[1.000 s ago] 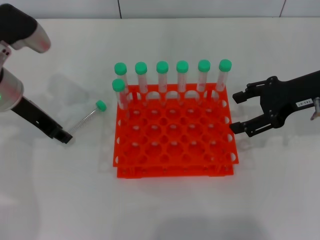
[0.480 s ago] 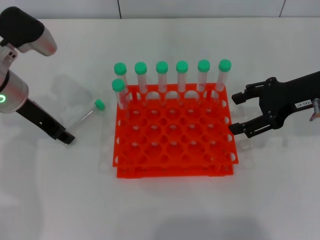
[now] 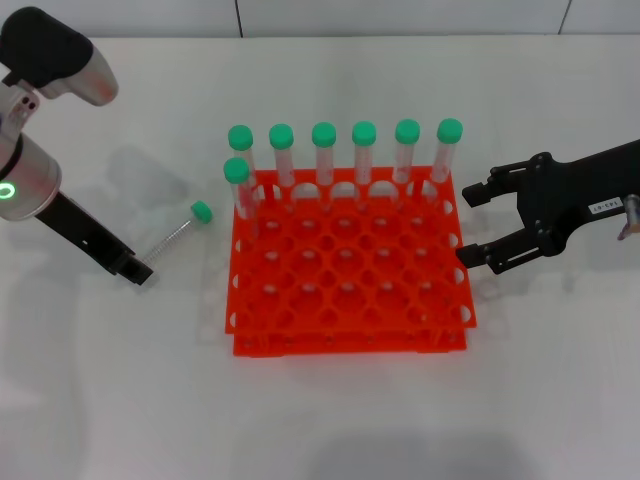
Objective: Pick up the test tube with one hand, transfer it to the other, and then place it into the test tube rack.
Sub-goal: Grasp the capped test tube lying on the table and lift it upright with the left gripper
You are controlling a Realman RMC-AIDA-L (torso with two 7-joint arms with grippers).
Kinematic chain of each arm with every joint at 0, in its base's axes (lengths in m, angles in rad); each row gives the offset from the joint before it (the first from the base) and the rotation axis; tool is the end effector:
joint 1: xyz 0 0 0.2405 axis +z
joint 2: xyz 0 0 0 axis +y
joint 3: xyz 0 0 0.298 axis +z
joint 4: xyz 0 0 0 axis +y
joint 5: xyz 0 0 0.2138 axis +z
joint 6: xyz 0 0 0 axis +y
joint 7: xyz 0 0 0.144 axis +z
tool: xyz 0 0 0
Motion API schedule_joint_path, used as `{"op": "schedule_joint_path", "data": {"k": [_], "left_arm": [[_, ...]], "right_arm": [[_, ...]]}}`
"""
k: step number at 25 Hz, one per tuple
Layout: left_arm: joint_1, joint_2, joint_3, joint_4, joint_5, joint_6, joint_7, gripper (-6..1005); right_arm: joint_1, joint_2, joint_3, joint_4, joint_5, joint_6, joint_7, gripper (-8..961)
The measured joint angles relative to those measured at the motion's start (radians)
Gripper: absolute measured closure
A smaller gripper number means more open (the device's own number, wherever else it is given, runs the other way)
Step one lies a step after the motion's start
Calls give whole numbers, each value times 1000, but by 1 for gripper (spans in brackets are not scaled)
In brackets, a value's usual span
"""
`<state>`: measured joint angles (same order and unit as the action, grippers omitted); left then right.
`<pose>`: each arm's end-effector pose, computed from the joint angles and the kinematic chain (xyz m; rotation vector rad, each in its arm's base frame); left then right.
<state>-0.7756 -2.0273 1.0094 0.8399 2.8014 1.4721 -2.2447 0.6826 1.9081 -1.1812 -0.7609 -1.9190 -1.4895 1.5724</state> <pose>-0.2886 0.4130 -0.0006 -2.5656 -1.0481 0.6560 0.2398 0.4041 0.0019 -3.0133 0.3084 0.2307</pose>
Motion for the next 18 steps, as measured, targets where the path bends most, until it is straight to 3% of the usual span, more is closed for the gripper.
{"op": "schedule_joint_path", "data": {"k": [18], "left_arm": [[-11, 5, -4, -33, 2, -19, -25, 732]], "right_arm": [[5, 2, 0, -2, 0, -3, 1, 97]]}}
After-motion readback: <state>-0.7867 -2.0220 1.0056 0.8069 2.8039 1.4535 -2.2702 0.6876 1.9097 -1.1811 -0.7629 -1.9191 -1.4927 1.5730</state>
